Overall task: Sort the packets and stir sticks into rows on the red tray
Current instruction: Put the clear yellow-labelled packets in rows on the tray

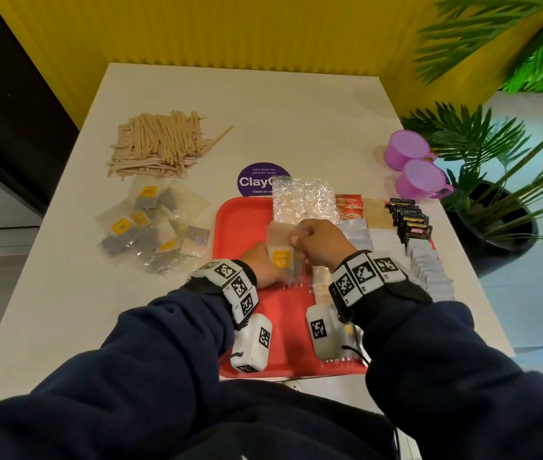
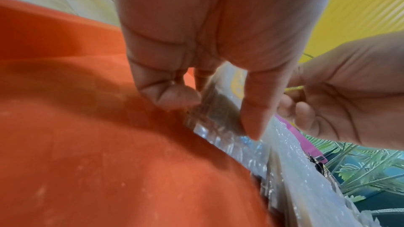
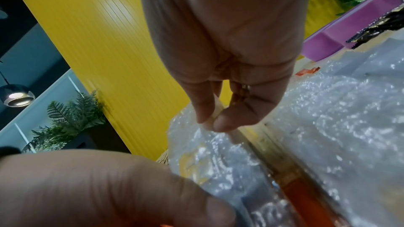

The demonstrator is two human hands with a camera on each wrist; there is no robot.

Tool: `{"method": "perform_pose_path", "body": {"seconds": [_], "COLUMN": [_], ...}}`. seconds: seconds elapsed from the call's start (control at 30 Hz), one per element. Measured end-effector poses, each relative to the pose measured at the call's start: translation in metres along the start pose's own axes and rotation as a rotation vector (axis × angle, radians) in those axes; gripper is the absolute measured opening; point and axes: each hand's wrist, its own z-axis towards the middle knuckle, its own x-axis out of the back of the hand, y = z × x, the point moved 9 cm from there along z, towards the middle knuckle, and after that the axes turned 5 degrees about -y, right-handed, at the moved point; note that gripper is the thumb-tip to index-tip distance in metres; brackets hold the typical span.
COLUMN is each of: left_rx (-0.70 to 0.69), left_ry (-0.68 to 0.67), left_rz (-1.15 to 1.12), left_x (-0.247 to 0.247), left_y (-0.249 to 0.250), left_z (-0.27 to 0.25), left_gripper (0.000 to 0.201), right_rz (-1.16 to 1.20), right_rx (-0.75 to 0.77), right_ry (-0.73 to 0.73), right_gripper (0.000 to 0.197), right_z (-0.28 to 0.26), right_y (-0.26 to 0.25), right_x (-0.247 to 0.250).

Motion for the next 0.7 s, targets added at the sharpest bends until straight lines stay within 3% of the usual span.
{"method": "perform_pose_path", "body": {"seconds": [0.1,0.17,0.33,0.43,0.5,0.63,0.7], "left_rx": [0.002,0.034,0.096,0.113,0.115,0.116,0.11], "left_ry": [0.02,0.045,0.05,0.07,0.09,0.099,0.091], "left_rz": [0.01,0.043,0.137,0.208,0.228,0.206,0.171], "left_x": [0.005,0.008,0.01,0.011,0.012,0.013,0.013], "left_y": [0.008,0.009,0.017,0.015,0.015,0.013,0.012], "left_z": [-0.012,-0.022,-0.041,-0.041,-0.041,-0.04,-0.039], "left_gripper": [0.085,0.091,0.061,0.045,0.04,0.039,0.036], "right_rz": [0.013,0.026,-0.01,-0.045,-0.137,-0.456,-0.635], "right_rx": [0.029,0.023,0.044,0.085,0.142,0.169,0.174], "right_ry": [0.008,0.047,0.151,0.195,0.078,-0.374,-0.529], "right_gripper": [0.014,0.025,0.047,0.034,0.021,0.018,0.02], "right_z": [0.0,0.0,-0.001,-0.01,-0.018,-0.043,-0.056], "right_y": [-0.002,0.0,0.004,0.0,-0.008,-0.009,-0.002], "right_x": [0.002,0.008,0.025,0.032,0.024,-0.026,-0.049]}}
